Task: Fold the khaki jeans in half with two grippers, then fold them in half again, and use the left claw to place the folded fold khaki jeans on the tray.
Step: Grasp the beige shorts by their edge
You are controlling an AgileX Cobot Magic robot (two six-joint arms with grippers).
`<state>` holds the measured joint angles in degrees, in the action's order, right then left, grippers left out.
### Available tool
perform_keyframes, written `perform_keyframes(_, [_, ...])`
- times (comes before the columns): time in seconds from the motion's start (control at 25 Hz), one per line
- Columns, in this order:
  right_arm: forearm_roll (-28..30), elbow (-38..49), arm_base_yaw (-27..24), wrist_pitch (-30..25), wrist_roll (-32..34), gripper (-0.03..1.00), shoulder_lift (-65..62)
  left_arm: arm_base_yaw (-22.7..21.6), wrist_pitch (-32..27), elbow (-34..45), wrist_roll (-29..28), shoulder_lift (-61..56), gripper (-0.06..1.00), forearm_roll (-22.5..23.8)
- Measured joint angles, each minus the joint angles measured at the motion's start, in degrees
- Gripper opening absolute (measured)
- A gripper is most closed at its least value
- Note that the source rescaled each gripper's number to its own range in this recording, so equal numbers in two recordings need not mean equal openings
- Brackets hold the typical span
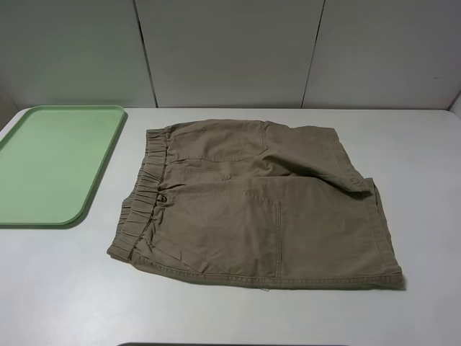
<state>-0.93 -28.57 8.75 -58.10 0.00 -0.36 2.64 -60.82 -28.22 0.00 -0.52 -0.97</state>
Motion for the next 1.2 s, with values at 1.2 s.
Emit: perform_keyframes(1.2, [0.0, 0.0, 0.0, 0.0, 0.0, 1.0, 0.0, 0.0, 0.0, 0.0, 0.0, 0.0, 0.93, -0.05])
